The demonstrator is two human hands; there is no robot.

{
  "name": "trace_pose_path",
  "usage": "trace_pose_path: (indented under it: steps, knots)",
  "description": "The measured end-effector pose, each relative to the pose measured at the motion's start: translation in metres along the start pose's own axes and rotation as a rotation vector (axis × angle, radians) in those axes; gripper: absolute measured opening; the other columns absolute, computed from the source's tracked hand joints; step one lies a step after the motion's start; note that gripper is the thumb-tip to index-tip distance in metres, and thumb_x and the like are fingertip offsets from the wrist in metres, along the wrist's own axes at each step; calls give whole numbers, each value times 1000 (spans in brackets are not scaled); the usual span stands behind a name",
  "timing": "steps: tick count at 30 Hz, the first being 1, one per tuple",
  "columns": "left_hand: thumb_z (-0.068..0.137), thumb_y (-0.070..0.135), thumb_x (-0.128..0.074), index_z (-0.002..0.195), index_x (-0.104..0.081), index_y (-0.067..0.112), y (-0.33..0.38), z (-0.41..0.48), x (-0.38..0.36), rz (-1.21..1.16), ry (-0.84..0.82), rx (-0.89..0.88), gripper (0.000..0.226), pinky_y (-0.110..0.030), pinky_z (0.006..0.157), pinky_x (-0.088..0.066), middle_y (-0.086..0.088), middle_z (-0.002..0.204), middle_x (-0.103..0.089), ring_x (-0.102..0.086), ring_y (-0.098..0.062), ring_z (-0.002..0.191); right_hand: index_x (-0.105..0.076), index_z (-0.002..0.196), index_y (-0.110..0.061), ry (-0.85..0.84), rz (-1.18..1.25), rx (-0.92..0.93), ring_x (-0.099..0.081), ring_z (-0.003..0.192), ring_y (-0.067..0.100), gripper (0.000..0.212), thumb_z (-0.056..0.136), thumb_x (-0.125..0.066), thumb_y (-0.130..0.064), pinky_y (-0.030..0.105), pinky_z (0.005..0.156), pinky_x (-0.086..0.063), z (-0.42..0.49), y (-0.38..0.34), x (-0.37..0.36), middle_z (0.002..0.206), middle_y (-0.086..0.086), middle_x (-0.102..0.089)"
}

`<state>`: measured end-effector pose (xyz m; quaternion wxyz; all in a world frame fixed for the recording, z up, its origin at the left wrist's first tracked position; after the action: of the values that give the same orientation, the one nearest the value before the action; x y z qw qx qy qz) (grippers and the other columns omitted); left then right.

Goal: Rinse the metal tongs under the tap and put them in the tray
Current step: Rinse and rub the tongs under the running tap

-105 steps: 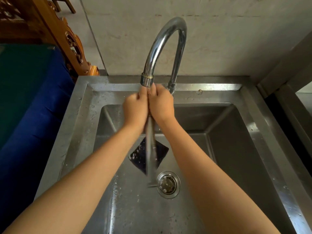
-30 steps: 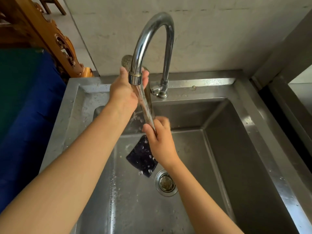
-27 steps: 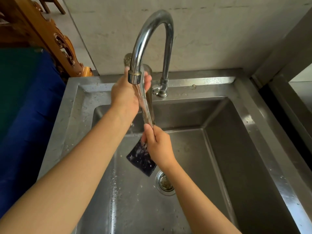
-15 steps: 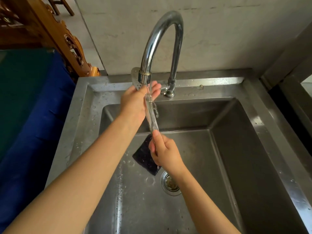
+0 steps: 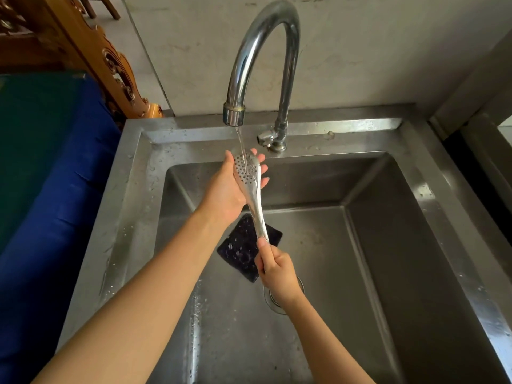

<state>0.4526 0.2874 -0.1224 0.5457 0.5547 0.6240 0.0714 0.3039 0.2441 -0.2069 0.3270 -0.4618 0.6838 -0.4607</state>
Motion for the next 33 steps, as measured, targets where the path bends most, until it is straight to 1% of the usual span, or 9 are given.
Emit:
trace_pose_path:
  steps: [4,7,11,13,16,20,24,27,33]
  knots:
    - [98,16,-40,101,-62,9,-16,2,18,62,113,-34,23,-33,71,-56,-5,91,-71,-65,-19,88,-37,43,-22,9,-45,-59,-34,41,6,55,96,-44,-34,18,48,-33,4,22,4,39,-11,-37]
    - [93,4,-49,106,-59,4,-24,0,25,137,168,-75,16,-32,70,-57,-8,92,-69,-67,-22,86,-38,41,-25,3,-125,-98,-36,43,7,56,96,-43,-37,19,52,-35,4,38,7,41,-10,-38]
    - [84,6,-63,96,-63,10,-28,1,31,375,324,-128,12,-30,73,-56,-5,90,-69,-67,-23,90,-39,39,-26,-5,-163,-120,-36,38,3,58,96,-42,-39,13,46,-34,2,52,9,36,-11,-38]
    - [84,10,-65,88,-65,13,-23,4,30,364,369,-163,5,-33,73,-58,-5,83,-71,-69,-24,86,-41,38,-27,4,-160,-104,-36,38,3,60,96,-42,-38,12,45,-33,2,54,9,36,-11,-37]
    - [90,14,-57,86,-65,10,-19,7,23,182,354,-183,10,-30,62,-58,-3,69,-74,-71,-18,69,-40,38,-27,14,-135,-76,-35,39,3,59,97,-42,-36,13,46,-34,6,51,9,37,-11,-38]
    - [91,15,-56,91,-65,11,-38,-1,13,241,258,-114,10,-29,73,-58,-4,80,-75,-72,-19,81,-38,42,-22,28,-93,-34,-35,39,4,57,97,-42,-33,13,46,-34,14,36,8,37,-10,-38]
    - [88,17,-60,94,-64,6,-24,6,8,277,302,-105,13,-31,71,-59,-7,82,-73,-72,-21,79,-36,46,-17,8,-57,-29,-31,38,3,54,98,-41,-31,13,43,-31,15,27,9,37,-11,-35]
    - [88,20,-59,89,-64,9,4,18,6,174,355,-192,13,-28,66,-59,-3,74,-75,-73,-19,76,-38,46,-18,-19,-90,-28,-34,40,3,53,97,-42,-34,15,46,-32,14,27,8,37,-11,-37]
    - [93,17,-54,95,-62,10,-42,-3,1,252,219,-98,11,-25,59,-57,-3,74,-74,-71,-17,67,-39,45,-21,-2,-33,-54,-33,36,6,55,96,-42,-39,21,42,-30,22,14,2,36,-10,-38]
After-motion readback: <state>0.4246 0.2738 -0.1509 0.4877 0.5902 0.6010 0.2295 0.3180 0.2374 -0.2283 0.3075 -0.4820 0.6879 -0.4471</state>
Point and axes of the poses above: each hand's wrist, its own z-axis towards the middle knuckle, its own x-axis out of the back of the hand, y = z × x, the point moved 2 cm from there along z, towards the middle knuckle
